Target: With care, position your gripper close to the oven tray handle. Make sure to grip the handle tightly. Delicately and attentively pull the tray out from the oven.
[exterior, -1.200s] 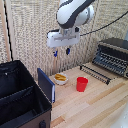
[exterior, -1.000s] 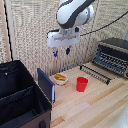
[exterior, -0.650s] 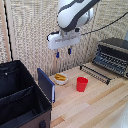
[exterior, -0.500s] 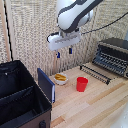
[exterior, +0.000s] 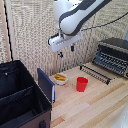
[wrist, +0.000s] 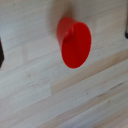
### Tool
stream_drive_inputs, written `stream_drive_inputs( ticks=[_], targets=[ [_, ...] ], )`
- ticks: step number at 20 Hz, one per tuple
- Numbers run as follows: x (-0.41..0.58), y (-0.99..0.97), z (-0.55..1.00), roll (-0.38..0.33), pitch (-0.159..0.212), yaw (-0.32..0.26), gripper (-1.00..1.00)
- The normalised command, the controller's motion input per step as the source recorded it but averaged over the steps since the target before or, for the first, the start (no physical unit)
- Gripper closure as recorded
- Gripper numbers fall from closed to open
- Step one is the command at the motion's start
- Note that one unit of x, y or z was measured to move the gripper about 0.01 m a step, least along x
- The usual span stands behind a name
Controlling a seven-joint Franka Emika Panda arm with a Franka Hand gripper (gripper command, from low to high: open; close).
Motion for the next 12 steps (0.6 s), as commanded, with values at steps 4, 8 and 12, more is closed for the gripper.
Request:
stream_drive_inputs(
  ticks=[4,8,12],
  targets=[
    [0.031,-0.3,0.0,-0.275,-0.015,0.115,-1.0],
    [-0.034,-0.55,0.0,-0.237,-0.026,0.101,-1.0],
    [-0.263,-0.65,0.0,-0.281,-0.053,0.022,-1.0]
  ],
)
